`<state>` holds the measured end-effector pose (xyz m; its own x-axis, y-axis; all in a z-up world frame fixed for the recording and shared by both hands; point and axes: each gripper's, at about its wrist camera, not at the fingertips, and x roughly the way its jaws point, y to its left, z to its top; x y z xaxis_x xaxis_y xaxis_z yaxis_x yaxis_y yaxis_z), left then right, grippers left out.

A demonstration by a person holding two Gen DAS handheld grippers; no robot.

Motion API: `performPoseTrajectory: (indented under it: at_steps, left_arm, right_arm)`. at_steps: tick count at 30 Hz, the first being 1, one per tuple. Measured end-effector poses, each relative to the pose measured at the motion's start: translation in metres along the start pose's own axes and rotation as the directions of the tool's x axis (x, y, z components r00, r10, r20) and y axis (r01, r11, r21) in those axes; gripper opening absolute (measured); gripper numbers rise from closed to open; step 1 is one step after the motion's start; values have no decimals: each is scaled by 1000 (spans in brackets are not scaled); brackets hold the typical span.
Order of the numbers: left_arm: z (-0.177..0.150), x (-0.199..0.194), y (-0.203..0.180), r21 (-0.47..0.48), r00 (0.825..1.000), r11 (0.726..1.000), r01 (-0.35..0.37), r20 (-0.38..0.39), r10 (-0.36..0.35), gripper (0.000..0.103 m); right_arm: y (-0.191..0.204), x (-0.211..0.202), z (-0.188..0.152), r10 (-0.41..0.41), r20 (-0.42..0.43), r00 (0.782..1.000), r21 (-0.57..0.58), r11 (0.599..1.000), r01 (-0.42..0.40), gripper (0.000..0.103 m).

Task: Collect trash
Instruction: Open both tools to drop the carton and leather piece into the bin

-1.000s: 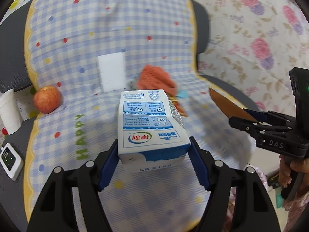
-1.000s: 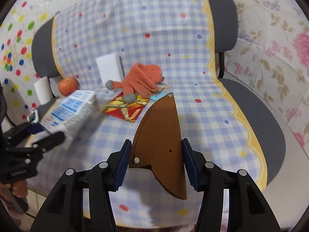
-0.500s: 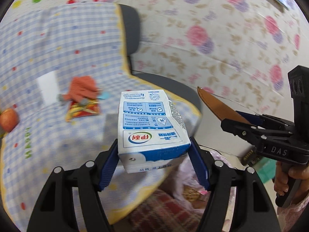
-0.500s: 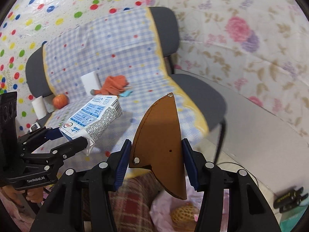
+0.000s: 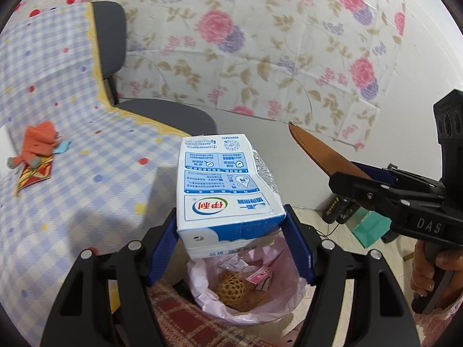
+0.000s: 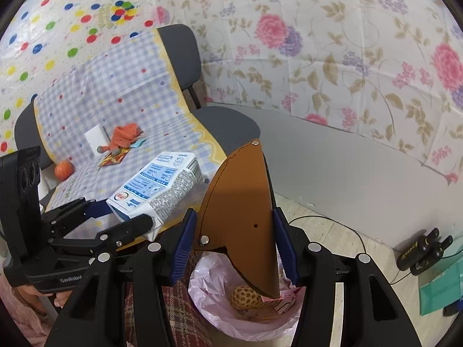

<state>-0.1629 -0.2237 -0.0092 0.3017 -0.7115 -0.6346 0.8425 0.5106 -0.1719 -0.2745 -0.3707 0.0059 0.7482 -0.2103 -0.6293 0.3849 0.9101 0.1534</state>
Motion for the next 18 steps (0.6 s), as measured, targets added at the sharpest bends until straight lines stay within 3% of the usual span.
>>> performPoseTrajectory:
  at_steps: [3, 5, 18]
  left_arm:
    - [2, 6, -6, 14, 1000, 1000, 2, 3, -2, 71]
    - [3, 8, -5, 9, 1000, 1000, -26, 7, 26, 88]
    - [4, -23, 51, -96, 983, 979, -181, 21, 184, 88]
  right_arm:
    - [-9, 3, 1, 11, 7, 1000, 38, 999, -11, 59]
    - [-15, 4, 2, 19, 10, 1000, 66, 998, -19, 66]
    - [-5, 1, 13, 40, 42, 998, 65, 997, -43, 66]
